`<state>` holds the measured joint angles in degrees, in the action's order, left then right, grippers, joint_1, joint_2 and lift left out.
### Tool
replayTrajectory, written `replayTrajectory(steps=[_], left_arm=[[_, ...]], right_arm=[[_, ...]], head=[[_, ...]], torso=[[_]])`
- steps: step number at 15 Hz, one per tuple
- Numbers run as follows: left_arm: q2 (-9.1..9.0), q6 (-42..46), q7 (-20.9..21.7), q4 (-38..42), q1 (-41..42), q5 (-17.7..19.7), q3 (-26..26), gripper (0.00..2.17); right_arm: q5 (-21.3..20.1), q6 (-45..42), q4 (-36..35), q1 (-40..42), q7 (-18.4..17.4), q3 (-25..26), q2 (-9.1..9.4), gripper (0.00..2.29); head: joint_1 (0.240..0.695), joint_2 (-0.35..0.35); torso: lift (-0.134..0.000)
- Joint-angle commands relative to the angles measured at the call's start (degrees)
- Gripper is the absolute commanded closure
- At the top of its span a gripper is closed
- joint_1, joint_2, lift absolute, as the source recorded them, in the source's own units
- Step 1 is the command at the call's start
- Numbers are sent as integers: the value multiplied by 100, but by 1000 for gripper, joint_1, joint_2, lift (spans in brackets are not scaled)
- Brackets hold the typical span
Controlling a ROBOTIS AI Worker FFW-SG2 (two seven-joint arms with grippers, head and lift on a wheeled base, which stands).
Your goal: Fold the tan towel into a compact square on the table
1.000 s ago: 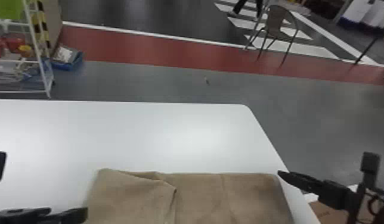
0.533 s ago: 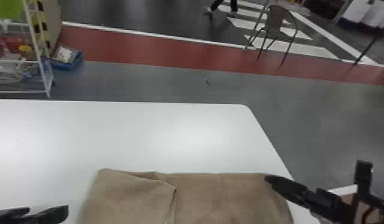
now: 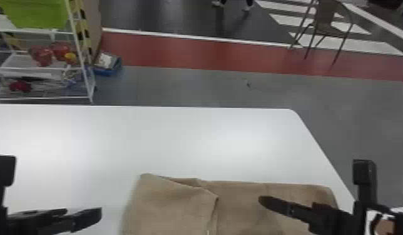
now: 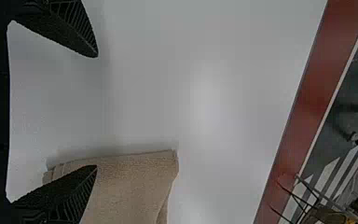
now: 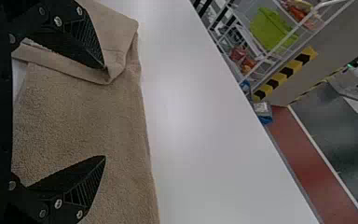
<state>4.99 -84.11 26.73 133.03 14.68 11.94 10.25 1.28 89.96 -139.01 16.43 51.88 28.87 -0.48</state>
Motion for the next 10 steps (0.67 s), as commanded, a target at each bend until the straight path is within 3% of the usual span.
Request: replayTrajectory(steps=[1,5,10], left_arm=[[2,118,8,-102,8,-25,4,36],[2,206,52,-208,8,-61,4,36],[2,381,70,-304,8,-61,-5,36]], right_arm=[[-93,12,-118,229,-327,-786,53,279],[-75,12,-162,370,-1030,-1524,53,282],[74,12,-153,370,-1171,-1683,53,282]], head=[[695,-150],[695,-50],[695,14]], torso=[[-123],[-123],[-123]])
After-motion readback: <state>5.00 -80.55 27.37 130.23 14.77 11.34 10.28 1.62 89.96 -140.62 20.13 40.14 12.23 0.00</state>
